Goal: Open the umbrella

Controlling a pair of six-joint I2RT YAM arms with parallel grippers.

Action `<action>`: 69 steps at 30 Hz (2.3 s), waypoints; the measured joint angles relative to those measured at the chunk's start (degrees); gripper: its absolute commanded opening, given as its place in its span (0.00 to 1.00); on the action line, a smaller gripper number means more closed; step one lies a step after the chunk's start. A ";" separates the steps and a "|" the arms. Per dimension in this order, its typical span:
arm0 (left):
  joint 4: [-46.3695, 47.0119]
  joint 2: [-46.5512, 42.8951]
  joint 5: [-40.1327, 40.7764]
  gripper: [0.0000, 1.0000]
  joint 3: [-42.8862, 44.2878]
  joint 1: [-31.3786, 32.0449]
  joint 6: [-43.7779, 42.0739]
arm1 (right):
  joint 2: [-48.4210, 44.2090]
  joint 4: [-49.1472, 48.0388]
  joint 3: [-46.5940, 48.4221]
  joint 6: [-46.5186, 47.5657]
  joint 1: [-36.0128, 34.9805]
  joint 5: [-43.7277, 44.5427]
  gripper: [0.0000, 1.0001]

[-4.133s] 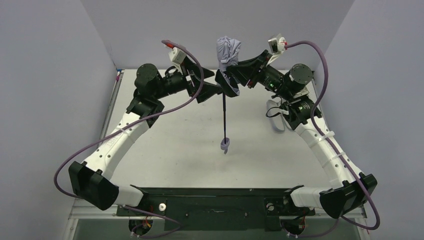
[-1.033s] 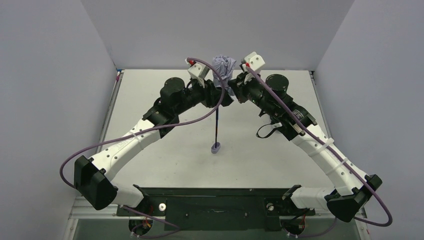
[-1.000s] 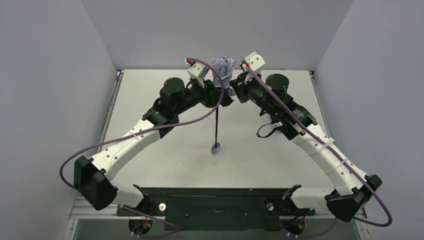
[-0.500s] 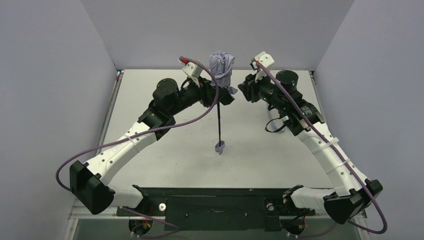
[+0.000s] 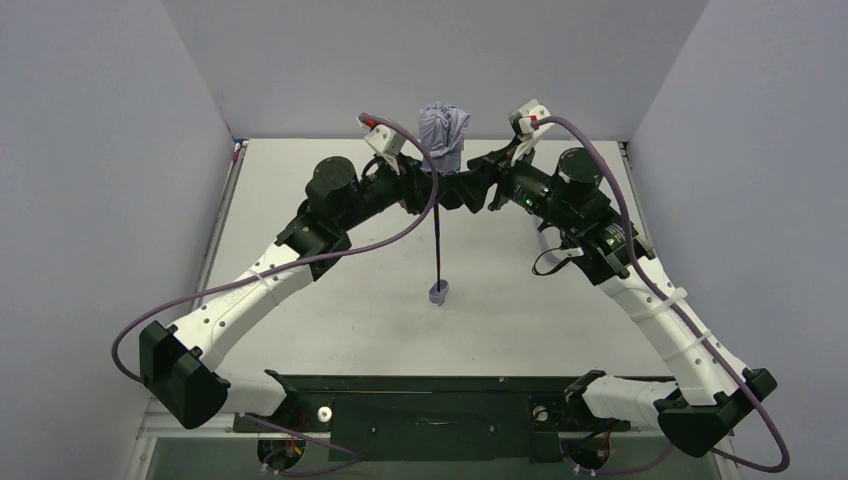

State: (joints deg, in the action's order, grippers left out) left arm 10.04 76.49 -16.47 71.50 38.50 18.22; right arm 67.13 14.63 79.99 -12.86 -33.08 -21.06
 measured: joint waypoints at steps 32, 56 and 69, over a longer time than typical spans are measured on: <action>-0.85 0.02 0.66 0.00 -1.49 -0.28 -2.03 | 4.76 -0.68 1.46 0.98 0.52 1.27 0.00; 6.27 -0.20 -14.23 0.00 -4.52 -5.27 10.12 | 3.78 2.47 -4.04 12.04 15.13 -9.29 0.38; 8.59 -0.20 -14.29 0.00 -4.52 -7.19 11.61 | 2.01 5.20 -4.04 6.64 15.91 -10.12 0.66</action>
State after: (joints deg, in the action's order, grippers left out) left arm 18.63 76.29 -30.76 66.98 31.31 29.82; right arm 69.14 19.84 75.94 -6.22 -17.17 -31.18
